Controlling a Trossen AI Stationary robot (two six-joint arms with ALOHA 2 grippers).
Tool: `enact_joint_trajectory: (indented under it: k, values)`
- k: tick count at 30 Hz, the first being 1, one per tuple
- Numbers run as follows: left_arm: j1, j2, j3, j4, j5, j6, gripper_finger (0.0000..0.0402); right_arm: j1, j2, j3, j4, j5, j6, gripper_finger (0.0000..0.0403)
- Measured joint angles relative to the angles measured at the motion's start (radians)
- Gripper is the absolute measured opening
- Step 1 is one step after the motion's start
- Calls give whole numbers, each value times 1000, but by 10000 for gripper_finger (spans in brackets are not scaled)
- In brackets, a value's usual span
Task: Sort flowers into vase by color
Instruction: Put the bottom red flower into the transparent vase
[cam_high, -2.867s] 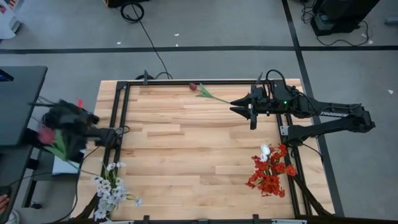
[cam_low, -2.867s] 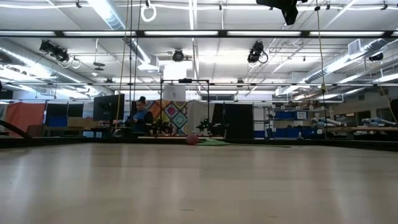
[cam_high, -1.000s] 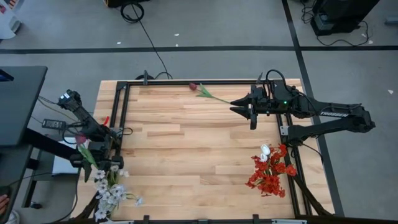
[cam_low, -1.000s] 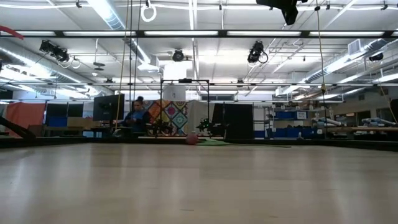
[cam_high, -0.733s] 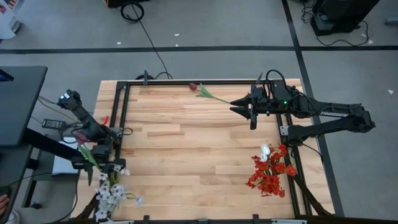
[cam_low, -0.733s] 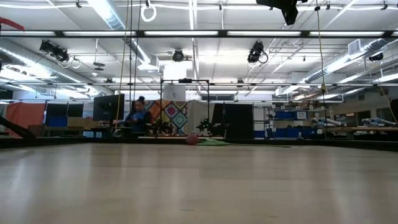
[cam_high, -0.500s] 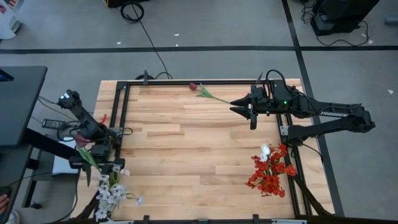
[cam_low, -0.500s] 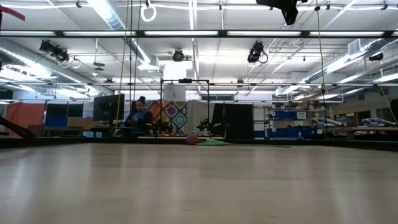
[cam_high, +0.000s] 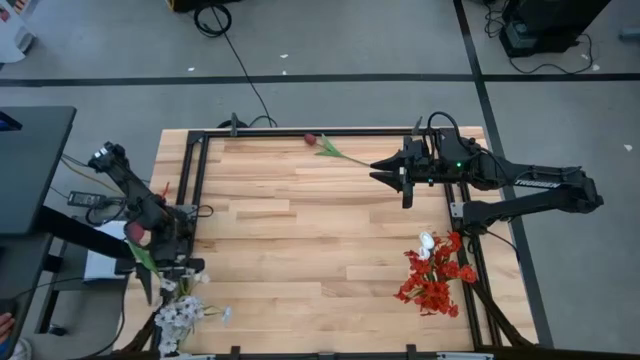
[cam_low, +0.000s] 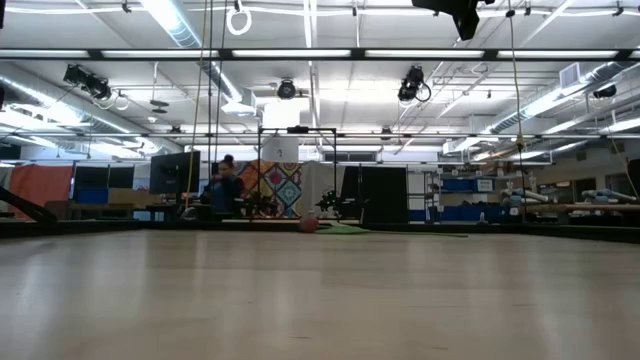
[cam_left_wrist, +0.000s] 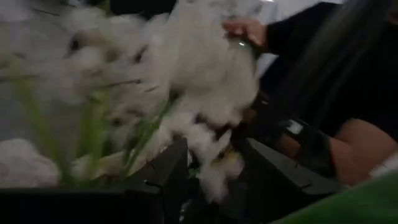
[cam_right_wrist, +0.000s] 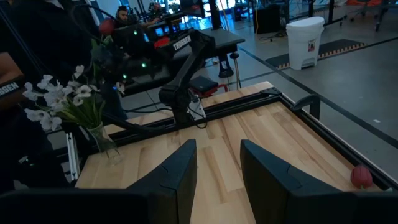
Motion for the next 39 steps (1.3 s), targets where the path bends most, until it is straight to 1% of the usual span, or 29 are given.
enact_joint_trajectory:
  k: [3,7,8,11,13,15,18,20,22,24,26,30,34,39]
  values:
    - [0,1,47,-8,55,18,155,0,0,0,0,0,0,132]
    - [0,0,89,-28,94,66,156,0,0,0,0,0,0,132]
    - [0,1,93,-42,85,95,158,0,0,0,0,0,0,132]
    - [0,1,83,-84,2,183,160,0,0,0,0,0,0,132]
    - [0,7,73,-135,-12,225,160,0,0,0,0,0,0,132]
    - [0,17,72,-161,-17,232,160,0,0,0,0,0,0,132]
    - [0,20,81,-187,-7,225,160,0,0,0,0,0,0,132]
    - [0,22,120,-212,26,225,161,0,0,0,0,0,0,132]
    - [0,21,149,-257,16,271,161,0,0,0,0,0,0,132]
    - [0,22,151,-303,-15,316,161,0,0,0,0,0,0,132]
    - [-5,44,150,-345,-22,324,164,0,0,0,0,0,0,132]
    - [-29,94,197,-363,-2,345,182,0,0,0,0,0,0,132]
    - [-46,141,219,-397,1,360,192,0,0,0,0,0,0,132]
    - [-64,150,261,-411,53,333,196,0,0,0,-1,0,0,132]
